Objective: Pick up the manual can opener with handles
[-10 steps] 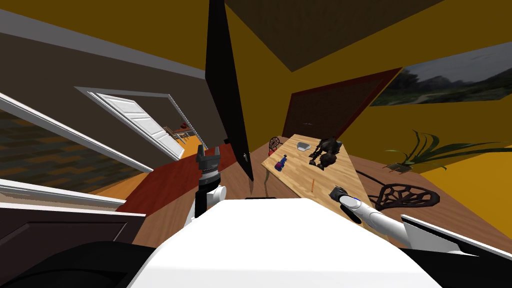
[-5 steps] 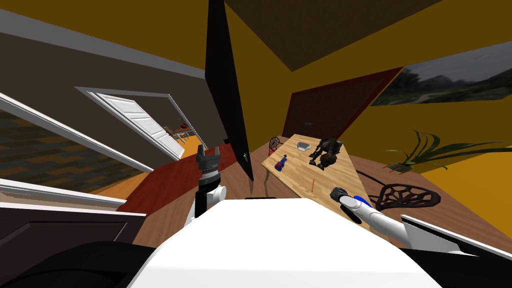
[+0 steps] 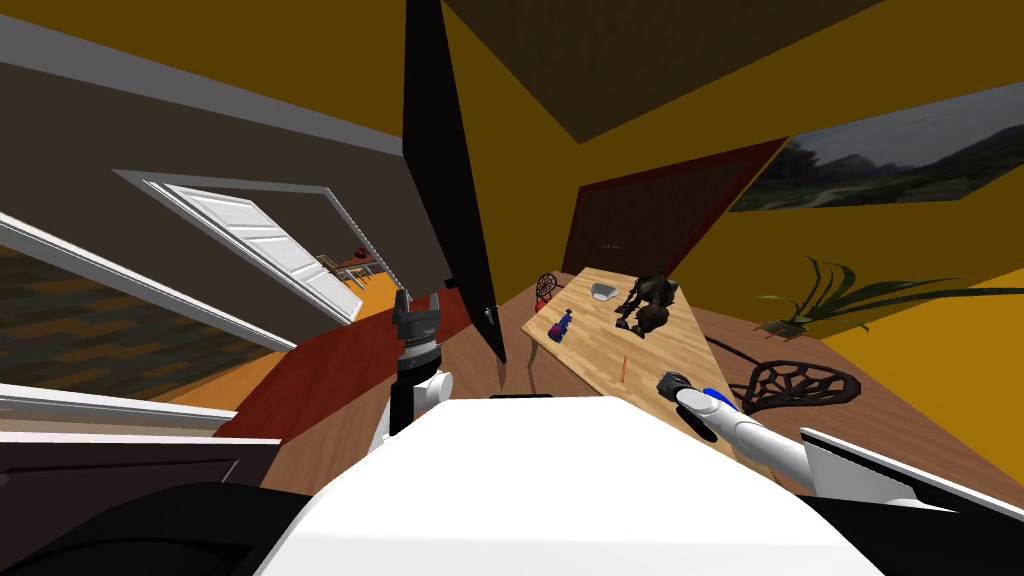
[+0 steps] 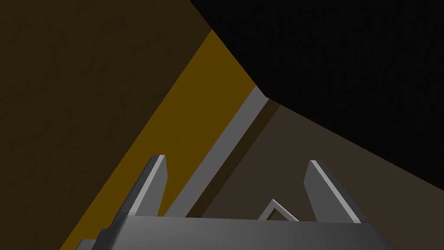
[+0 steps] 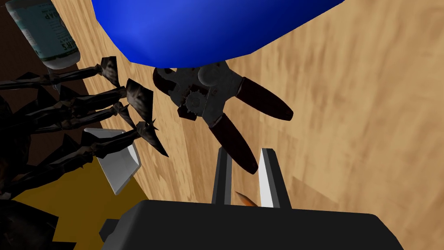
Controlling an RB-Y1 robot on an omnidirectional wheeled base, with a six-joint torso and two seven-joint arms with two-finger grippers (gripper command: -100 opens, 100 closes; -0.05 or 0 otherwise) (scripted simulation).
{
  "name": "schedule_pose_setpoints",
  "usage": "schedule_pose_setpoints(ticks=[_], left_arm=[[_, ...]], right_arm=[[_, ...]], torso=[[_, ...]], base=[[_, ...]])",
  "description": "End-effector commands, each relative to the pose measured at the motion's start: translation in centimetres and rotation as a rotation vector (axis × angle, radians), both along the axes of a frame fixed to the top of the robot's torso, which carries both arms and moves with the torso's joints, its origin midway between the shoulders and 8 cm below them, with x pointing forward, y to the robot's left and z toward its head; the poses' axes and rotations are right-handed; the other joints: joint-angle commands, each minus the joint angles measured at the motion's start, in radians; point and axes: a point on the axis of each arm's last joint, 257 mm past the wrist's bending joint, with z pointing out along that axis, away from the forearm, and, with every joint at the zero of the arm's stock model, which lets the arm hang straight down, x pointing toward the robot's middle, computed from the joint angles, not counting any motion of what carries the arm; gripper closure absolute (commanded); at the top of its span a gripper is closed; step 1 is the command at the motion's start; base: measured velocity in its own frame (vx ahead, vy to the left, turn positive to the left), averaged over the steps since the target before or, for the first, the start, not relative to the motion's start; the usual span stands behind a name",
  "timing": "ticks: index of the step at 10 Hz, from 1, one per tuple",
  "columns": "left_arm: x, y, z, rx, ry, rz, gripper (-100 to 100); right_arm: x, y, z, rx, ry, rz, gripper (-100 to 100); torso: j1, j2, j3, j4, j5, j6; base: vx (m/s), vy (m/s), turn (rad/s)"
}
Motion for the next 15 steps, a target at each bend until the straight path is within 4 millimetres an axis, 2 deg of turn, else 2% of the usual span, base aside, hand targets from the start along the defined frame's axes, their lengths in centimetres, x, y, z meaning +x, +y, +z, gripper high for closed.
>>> schedule_pose_setpoints(ticks=[1, 3, 4, 6, 7, 9, 10, 12, 13, 15], left_arm=[[0.0, 0.0, 0.0, 0.000, 0.000, 0.000, 0], [0.0, 0.0, 0.0, 0.000, 0.000, 0.000, 0], [0.0, 0.0, 0.0, 0.000, 0.000, 0.000, 0], [0.0, 0.0, 0.0, 0.000, 0.000, 0.000, 0], [0.0, 0.0, 0.0, 0.000, 0.000, 0.000, 0], [0.0, 0.0, 0.0, 0.000, 0.000, 0.000, 0], [0.0, 0.0, 0.0, 0.000, 0.000, 0.000, 0], [0.0, 0.0, 0.0, 0.000, 0.000, 0.000, 0], [0.0, 0.0, 0.0, 0.000, 0.000, 0.000, 0], [0.0, 0.0, 0.0, 0.000, 0.000, 0.000, 0]], right_arm=[[1.0, 0.4, 0.0, 0.018, -0.014, -0.004, 100], [1.0, 0.4, 0.0, -0.001, 0.006, 0.021, 100], [1.9, 0.9, 0.1, 0.017, -0.008, 0.020, 100], [1.9, 0.9, 0.1, 0.000, 0.010, 0.043, 100], [2.8, 1.4, 0.2, 0.021, -0.008, 0.039, 100], [2.8, 1.4, 0.2, 0.002, 0.012, 0.065, 100], [3.6, 2.0, 0.1, 0.015, 0.005, 0.076, 100], [3.7, 1.9, 0.3, 0.003, 0.013, 0.089, 100], [4.7, 2.3, 0.4, 0.021, -0.005, 0.091, 100], [4.7, 2.3, 0.4, 0.004, 0.012, 0.113, 100]], torso=[[0.000, 0.000, 0.000, 0.000, 0.000, 0.000], [0.000, 0.000, 0.000, 0.000, 0.000, 0.002], [0.000, 0.001, 0.000, 0.000, 0.000, 0.001], [0.001, 0.001, 0.001, 0.000, 0.001, 0.002], [0.001, 0.001, 0.001, 0.001, 0.001, 0.001], [0.001, 0.001, 0.001, 0.001, 0.001, 0.002], [0.001, 0.002, 0.002, 0.001, 0.001, 0.001], [0.002, 0.002, 0.002, 0.001, 0.001, 0.002], [0.002, 0.002, 0.002, 0.002, 0.002, 0.001], [0.002, 0.002, 0.002, 0.002, 0.002, 0.002]], base=[[0.022, 0.001, -0.146], [0.017, 0.014, -0.054], [0.021, 0.011, -0.126], [0.017, 0.012, -0.054], [0.025, 0.010, -0.133], [0.015, 0.013, -0.053], [0.019, 0.011, -0.142], [0.014, 0.015, -0.049], [0.020, 0.010, -0.148], [0.019, 0.012, -0.053]])
